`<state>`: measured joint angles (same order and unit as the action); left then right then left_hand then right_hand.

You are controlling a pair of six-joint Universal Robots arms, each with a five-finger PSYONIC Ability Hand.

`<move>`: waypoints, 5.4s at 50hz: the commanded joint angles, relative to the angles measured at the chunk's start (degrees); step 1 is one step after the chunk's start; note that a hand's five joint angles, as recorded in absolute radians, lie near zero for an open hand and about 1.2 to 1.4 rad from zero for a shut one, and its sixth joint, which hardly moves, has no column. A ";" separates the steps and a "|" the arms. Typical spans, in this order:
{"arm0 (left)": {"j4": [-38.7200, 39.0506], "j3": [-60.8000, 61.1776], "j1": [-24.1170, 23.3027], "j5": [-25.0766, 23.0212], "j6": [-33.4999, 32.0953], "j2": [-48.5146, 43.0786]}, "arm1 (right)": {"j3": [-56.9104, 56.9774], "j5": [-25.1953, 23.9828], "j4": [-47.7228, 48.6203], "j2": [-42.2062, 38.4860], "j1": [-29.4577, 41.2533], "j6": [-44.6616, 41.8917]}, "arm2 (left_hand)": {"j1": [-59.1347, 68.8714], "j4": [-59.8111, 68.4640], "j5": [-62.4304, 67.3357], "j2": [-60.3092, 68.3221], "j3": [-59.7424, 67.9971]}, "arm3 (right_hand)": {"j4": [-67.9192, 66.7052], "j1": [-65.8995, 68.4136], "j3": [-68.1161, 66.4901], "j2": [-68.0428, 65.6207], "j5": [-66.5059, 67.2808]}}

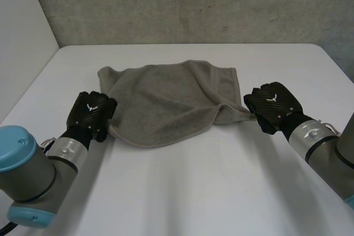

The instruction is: Fold the towel.

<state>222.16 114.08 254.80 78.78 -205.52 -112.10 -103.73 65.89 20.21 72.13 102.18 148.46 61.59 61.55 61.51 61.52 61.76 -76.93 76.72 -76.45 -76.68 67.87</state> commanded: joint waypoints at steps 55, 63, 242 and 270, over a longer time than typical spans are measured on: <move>-1.12 8.27 1.75 2.96 -9.37 27.64 | 5.56 -2.17 -18.01 18.75 -10.34 6.49 | 18.41 18.45 8.49 18.48 18.24 | -3.07 3.28 -3.55 -3.32 2.13; -8.24 12.58 1.84 5.42 -1.81 36.43 | 5.12 -9.29 -25.84 28.77 -19.83 6.49 | 18.41 18.45 8.49 18.48 18.24 | -3.07 3.28 -3.55 -3.32 2.13; -10.87 -19.33 -12.40 20.36 0.12 -0.40 | 21.03 9.00 -18.98 -10.16 17.00 3.41 | -50.20 -50.16 -60.11 -50.12 -50.37 | 66.93 -66.72 66.45 66.68 -67.87; -11.05 -18.89 -19.61 20.45 -0.23 -2.77 | 2.14 2.93 -12.21 -5.95 -1.11 1.74 | -49.02 -48.98 -58.94 -48.95 -49.19 | 4.59 -4.38 4.11 4.34 -5.52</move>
<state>211.12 95.16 234.75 99.00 -206.03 -115.64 -100.93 68.51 7.97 65.16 101.99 150.26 16.04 16.85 14.09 16.23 15.47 -71.50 68.72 -71.19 -67.74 60.98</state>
